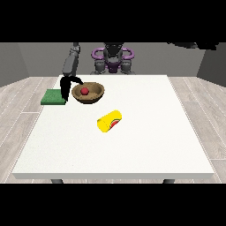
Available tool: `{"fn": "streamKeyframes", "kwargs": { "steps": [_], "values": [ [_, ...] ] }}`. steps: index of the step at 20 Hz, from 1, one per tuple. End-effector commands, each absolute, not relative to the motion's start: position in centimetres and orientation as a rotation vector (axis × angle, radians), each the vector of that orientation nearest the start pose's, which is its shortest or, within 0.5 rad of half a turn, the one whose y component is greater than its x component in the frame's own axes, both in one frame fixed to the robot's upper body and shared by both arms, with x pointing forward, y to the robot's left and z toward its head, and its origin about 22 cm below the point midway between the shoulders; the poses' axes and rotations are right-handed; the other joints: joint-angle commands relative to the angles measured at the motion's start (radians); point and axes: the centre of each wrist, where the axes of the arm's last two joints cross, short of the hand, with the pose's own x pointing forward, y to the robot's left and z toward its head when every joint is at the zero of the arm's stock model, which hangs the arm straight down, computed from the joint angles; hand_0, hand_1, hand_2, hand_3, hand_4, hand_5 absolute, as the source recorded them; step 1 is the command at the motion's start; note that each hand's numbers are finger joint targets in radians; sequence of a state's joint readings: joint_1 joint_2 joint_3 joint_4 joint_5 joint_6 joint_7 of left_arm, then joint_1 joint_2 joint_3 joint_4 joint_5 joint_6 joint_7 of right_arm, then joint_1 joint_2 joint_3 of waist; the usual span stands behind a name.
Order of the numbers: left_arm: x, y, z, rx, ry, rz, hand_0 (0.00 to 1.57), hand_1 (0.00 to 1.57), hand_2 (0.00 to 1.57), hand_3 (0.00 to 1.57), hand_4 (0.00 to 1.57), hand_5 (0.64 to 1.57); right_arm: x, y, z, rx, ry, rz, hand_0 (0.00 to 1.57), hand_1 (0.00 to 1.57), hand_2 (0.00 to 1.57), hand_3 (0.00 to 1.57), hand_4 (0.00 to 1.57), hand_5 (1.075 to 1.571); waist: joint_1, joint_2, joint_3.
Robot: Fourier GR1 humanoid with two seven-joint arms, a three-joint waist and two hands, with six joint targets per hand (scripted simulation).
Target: Pick the cup and pour the ball into the bowl, then pick the bowl and place it on the pad
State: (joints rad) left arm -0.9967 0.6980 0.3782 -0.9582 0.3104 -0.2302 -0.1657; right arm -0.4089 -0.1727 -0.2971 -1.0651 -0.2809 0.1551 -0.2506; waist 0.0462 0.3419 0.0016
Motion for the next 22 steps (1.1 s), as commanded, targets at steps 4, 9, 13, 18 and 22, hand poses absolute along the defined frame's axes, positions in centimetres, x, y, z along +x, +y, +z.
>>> {"fn": "streamKeyframes", "kwargs": {
  "steps": [4, 9, 13, 18, 22],
  "values": [
    [38.0, 38.4, 33.7, 0.083, -2.303, -0.069, 0.00, 0.00, 0.00, 0.00, 0.00, 1.539, 36.0, -29.2, -0.6, 0.135, -1.698, -0.270, 0.00, 0.00, 0.00, 0.00, 0.40, 1.571, 0.022, 0.006, -0.0003],
    [36.4, 40.8, 35.9, 0.086, -2.376, -0.064, 0.00, 0.00, 0.00, 0.00, 0.04, 1.525, 36.1, -29.6, -0.7, 0.123, -1.741, -0.260, 0.00, 0.00, 0.00, 0.00, 0.34, 1.570, 0.018, 0.075, -0.0005],
    [35.6, 40.2, 37.6, 0.073, -2.421, -0.114, 0.00, 0.00, 0.00, 0.00, 0.00, 1.527, 35.6, -29.7, -1.4, 0.141, -1.779, -0.296, 0.00, 0.00, 0.00, 0.00, 0.29, 1.566, 0.052, 0.120, 0.0002],
    [36.1, 38.8, 38.0, 0.037, -2.379, -0.092, 0.00, 0.00, 0.00, 0.00, 0.00, 1.539, 36.2, -27.2, -1.3, 0.114, -1.687, -0.269, 0.00, 0.00, 0.00, 0.00, 0.39, 1.570, 0.057, 0.061, -0.0003],
    [36.5, 39.2, 37.3, 0.031, -2.361, -0.097, 0.00, 0.00, 0.00, 0.00, 0.00, 1.533, 36.8, -24.5, -0.6, 0.069, -1.701, -0.264, 0.00, 0.00, 0.00, 0.00, 0.44, 1.570, 0.089, 0.061, -0.0015]
  ]
}}
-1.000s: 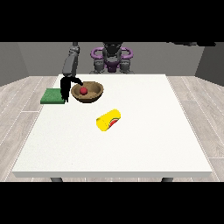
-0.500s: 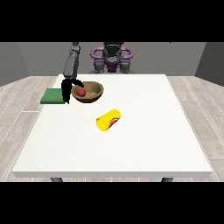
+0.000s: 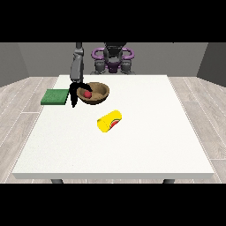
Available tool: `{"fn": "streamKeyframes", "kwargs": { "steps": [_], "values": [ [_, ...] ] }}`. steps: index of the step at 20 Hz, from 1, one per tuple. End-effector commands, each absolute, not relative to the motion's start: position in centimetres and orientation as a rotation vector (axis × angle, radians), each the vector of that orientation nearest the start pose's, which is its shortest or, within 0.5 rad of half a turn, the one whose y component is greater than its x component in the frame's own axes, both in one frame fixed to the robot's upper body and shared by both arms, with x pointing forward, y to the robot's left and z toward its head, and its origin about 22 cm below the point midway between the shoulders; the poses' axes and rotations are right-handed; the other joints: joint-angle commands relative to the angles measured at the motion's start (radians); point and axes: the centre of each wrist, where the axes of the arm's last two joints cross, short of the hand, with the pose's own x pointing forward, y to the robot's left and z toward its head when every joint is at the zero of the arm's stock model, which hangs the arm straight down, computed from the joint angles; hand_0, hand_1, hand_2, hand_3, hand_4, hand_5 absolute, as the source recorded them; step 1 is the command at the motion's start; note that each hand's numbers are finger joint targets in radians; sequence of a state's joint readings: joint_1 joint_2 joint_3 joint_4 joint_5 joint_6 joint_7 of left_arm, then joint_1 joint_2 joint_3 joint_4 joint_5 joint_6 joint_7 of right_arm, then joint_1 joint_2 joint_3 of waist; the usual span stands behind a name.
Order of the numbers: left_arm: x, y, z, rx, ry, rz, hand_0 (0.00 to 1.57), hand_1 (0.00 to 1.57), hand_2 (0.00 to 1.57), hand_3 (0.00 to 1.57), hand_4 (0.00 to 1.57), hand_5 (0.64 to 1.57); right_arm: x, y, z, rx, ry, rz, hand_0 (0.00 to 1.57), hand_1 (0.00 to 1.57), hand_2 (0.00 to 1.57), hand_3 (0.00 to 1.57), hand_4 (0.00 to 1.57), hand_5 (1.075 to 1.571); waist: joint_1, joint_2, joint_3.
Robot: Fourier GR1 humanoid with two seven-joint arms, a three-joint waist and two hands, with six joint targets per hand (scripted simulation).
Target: Pick the cup and pour the ball into the bowl, then pick the bowl and place it on the pad
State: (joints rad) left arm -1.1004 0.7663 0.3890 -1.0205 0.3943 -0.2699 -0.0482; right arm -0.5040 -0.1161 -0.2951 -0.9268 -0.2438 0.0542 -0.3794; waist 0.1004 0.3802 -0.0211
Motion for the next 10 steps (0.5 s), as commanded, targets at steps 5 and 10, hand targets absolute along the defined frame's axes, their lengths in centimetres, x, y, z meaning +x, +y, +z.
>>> {"fn": "streamKeyframes", "kwargs": {
  "steps": [5, 10],
  "values": [
    [35.7, 40.0, 38.3, 0.048, -2.398, -0.089, 0.00, 0.00, 0.00, 0.00, 0.00, 1.537, 36.4, -25.1, -1.5, 0.026, -1.603, -0.257, 0.00, 0.00, 0.00, 0.00, 0.43, 1.568, 0.039, 0.021, 0.0213],
    [35.9, 40.1, 38.1, 0.039, -2.354, -0.078, 0.00, 0.00, 0.00, 0.00, 0.00, 1.544, 34.9, -26.9, -2.9, -0.156, -1.528, -0.203, 1.57, 1.57, 1.57, 1.57, 1.17, 1.405, 0.032, 0.021, 0.0203]
  ]
}}
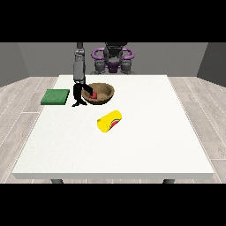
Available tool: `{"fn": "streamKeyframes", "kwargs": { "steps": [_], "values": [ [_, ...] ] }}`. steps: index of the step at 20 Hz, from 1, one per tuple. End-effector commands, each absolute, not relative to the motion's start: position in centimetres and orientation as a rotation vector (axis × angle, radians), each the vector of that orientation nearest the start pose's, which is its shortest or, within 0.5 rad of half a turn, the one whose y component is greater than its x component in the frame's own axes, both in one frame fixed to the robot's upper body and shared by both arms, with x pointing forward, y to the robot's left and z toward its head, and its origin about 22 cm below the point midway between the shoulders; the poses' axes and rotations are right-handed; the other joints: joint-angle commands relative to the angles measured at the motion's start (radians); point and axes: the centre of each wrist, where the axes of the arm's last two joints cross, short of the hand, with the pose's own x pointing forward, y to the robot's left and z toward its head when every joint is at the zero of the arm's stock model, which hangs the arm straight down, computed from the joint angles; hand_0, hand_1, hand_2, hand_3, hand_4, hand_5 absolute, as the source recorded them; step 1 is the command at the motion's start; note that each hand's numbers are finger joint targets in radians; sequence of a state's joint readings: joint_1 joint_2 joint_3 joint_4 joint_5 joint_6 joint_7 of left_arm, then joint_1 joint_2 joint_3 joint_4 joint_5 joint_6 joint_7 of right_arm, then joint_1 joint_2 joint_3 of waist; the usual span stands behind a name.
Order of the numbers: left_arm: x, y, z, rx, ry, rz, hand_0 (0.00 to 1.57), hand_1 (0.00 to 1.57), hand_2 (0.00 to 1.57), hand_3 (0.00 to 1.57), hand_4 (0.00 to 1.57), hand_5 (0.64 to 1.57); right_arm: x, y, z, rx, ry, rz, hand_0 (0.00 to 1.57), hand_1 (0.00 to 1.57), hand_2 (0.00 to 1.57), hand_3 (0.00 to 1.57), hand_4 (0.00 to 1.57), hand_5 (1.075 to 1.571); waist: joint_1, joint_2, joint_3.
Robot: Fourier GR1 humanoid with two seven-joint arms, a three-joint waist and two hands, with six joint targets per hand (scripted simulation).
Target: Pick the cup and pour the ball into the bowl, then pick the bowl and place it on the pad
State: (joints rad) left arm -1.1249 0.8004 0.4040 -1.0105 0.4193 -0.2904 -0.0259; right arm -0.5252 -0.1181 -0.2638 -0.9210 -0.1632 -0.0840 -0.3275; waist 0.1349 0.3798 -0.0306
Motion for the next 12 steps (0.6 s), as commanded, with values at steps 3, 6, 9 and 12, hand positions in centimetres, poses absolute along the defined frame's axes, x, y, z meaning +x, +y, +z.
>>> {"fn": "streamKeyframes", "kwargs": {
  "steps": [3, 6, 9, 12],
  "values": [
    [36.3, 40.7, 37.1, 0.030, -2.342, -0.054, 0.00, 0.00, 0.00, 0.00, 0.00, 1.547, 35.6, -27.7, -1.1, -0.290, -1.526, -0.129, 1.57, 1.57, 1.57, 1.57, 1.17, 1.448, -0.008, 0.012, 0.0287],
    [36.0, 42.8, 36.8, 0.064, -2.315, -0.016, 0.00, 0.00, 0.00, 0.00, 0.00, 1.546, 36.2, -28.2, 1.5, -0.380, -1.503, -0.028, 1.57, 1.57, 1.57, 1.57, 1.17, 1.473, -0.061, -0.042, 0.0281],
    [36.6, 45.6, 30.9, 0.069, -2.210, 0.005, 0.00, 0.00, 0.00, 0.00, 0.00, 1.547, 37.4, -27.0, 5.7, -0.363, -1.445, 0.006, 1.57, 1.57, 1.57, 1.57, 1.25, 1.455, -0.081, -0.131, 0.0260],
    [35.5, 48.2, 29.8, 0.157, -2.188, 0.072, 0.00, 0.00, 0.00, 0.00, 0.00, 1.546, 38.0, -28.0, 9.4, -0.382, -1.409, 0.090, 1.57, 1.57, 1.57, 1.57, 1.26, 1.470, -0.158, -0.154, 0.0270]
  ]
}}
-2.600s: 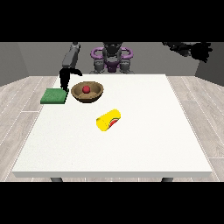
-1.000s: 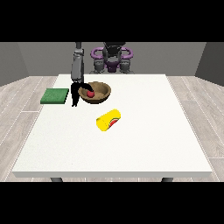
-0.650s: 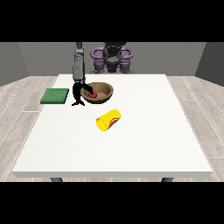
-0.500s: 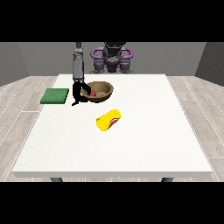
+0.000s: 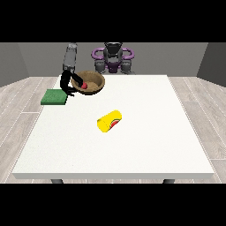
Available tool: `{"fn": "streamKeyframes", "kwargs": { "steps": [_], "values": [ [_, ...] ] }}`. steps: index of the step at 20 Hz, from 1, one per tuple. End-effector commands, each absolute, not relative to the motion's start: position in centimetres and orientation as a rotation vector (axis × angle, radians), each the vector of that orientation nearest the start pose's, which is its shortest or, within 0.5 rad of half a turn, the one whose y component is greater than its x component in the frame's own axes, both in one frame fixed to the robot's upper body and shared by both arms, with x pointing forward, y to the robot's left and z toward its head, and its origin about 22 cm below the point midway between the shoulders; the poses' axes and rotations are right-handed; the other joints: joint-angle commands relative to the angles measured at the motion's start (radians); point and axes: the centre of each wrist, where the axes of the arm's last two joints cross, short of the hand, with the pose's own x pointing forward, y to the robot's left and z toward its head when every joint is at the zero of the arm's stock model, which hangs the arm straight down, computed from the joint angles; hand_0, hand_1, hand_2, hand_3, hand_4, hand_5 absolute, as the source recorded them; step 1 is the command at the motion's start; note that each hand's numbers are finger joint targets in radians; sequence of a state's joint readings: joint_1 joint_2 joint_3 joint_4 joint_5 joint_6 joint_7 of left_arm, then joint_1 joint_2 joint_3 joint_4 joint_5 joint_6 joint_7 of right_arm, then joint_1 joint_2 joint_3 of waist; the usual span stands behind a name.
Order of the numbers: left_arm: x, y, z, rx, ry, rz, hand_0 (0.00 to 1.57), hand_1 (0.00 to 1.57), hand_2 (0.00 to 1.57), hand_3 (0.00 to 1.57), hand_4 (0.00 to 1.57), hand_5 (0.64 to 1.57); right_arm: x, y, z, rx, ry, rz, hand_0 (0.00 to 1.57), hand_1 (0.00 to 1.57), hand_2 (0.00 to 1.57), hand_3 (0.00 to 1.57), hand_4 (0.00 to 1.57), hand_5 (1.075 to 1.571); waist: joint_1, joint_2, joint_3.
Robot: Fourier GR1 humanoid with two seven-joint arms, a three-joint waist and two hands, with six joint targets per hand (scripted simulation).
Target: Pick the cup and pour the ball into the bowl, then pick the bowl and place it on the pad
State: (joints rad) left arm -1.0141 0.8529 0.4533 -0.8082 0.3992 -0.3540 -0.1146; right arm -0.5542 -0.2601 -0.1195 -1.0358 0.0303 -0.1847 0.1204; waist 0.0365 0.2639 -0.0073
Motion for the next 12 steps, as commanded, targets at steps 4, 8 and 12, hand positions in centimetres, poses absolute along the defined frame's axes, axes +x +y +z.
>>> {"fn": "streamKeyframes", "kwargs": {
  "steps": [4, 8, 12],
  "values": [
    [34.0, 49.6, 32.3, 0.177, -2.248, 0.063, 0.00, 0.00, 0.00, 0.00, 0.00, 1.541, 39.0, -28.1, 10.3, -0.345, -1.428, 0.038, 1.57, 1.57, 1.57, 1.57, 1.26, 1.486, -0.063, 0.010, 0.0070],
    [33.9, 50.3, 30.3, 0.214, -2.262, 0.085, 0.00, 0.00, 0.00, 0.00, 0.00, 1.539, 38.8, -27.9, 9.9, -0.326, -1.416, 0.069, 1.57, 1.57, 1.57, 1.57, 1.30, 1.492, -0.083, 0.028, 0.0071],
    [34.9, 48.5, 30.7, 0.194, -2.248, 0.044, 0.00, 0.00, 0.00, 0.00, 0.00, 1.538, 39.1, -28.3, 8.8, -0.391, -1.406, 0.112, 1.57, 1.57, 1.57, 1.57, 1.29, 1.507, -0.075, 0.016, 0.0078]
  ]
}}
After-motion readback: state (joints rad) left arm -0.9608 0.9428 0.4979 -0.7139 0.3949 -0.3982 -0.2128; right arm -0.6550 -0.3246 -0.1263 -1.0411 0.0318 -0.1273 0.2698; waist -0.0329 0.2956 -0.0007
